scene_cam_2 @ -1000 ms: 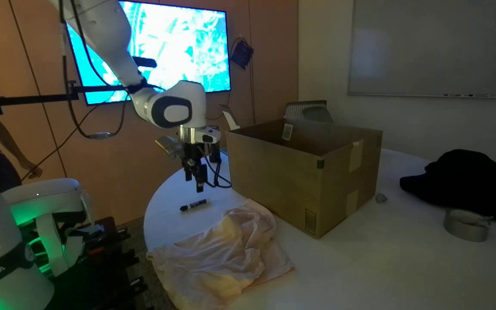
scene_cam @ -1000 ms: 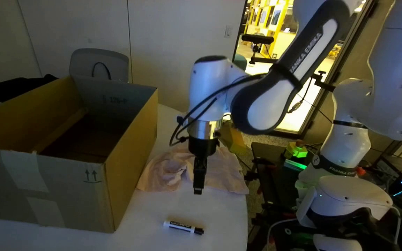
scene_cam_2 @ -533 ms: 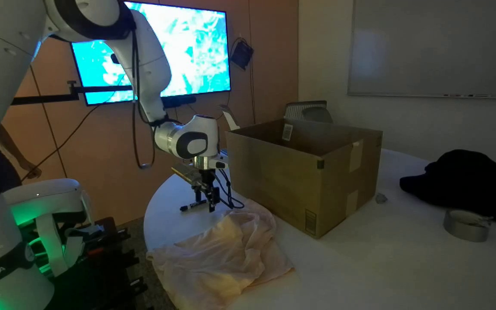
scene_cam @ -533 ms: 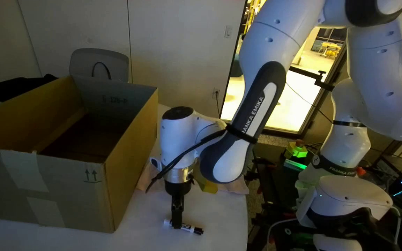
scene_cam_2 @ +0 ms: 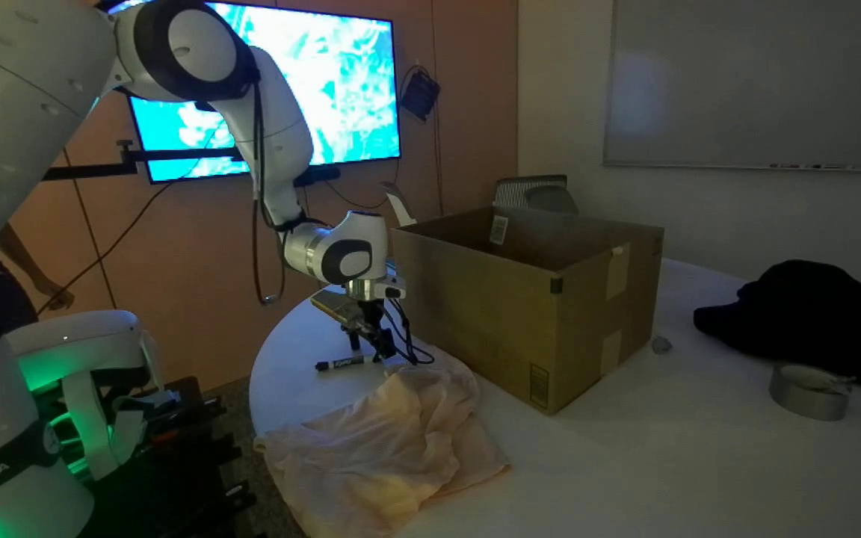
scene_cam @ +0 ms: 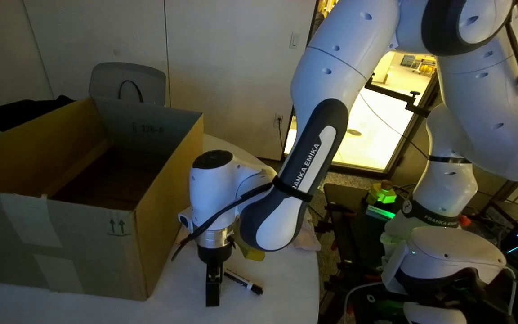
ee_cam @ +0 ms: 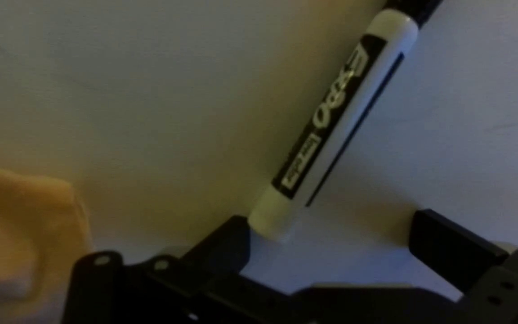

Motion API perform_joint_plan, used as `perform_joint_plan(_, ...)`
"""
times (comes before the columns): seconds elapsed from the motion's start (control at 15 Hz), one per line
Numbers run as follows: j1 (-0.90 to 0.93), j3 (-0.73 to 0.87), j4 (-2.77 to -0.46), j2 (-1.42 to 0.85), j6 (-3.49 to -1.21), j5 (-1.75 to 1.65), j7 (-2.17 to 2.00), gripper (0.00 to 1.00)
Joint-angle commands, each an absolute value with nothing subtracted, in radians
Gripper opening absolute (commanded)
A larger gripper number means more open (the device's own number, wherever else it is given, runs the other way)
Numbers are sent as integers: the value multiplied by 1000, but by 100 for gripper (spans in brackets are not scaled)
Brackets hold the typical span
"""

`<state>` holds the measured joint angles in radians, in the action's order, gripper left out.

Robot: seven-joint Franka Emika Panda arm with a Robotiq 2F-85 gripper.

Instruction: Put the marker on the towel, fold the towel, and then put the folded towel in the box

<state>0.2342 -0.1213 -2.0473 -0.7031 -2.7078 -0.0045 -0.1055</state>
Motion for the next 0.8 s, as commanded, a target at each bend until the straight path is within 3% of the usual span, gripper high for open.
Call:
perform_joint_plan(0.0,270,-90,-2013,-722,-2685,-25,-131,100)
perform_joint_plan(0.73,289,-85,-2138,-606,-2627,-13,-164,100)
